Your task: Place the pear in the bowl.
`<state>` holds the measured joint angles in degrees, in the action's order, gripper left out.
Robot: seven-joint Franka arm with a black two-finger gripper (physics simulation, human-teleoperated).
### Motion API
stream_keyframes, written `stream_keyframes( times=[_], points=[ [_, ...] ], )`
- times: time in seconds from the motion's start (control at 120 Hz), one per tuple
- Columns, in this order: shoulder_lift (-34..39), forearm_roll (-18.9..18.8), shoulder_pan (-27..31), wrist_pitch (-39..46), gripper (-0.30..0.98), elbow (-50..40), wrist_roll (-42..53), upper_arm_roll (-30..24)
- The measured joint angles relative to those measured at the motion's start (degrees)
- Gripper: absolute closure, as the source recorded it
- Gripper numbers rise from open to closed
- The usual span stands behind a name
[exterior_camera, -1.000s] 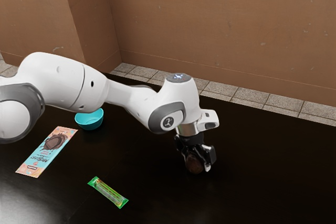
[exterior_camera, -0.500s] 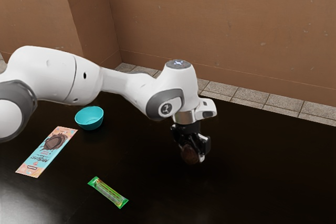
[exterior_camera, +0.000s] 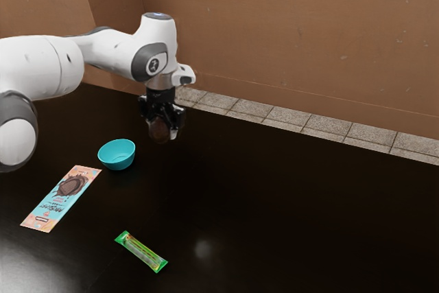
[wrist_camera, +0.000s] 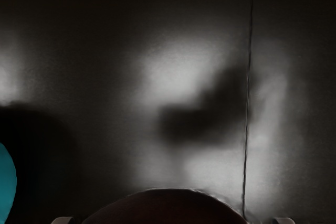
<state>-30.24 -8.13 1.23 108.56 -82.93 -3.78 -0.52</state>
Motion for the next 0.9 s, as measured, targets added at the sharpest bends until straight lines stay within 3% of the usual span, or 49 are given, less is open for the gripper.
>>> stream_keyframes(
  times=[0.383,0.692,0.9],
  points=[
    [-5.4,0.2,10.4,-4.2,0.27,4.2,10.9,1.5],
    [-6.7,0.1,11.3,-3.8,0.25,1.2,16.6,3.8],
    [-10.1,0.1,11.3,-3.6,0.25,5.6,19.0,3.8]
  ],
)
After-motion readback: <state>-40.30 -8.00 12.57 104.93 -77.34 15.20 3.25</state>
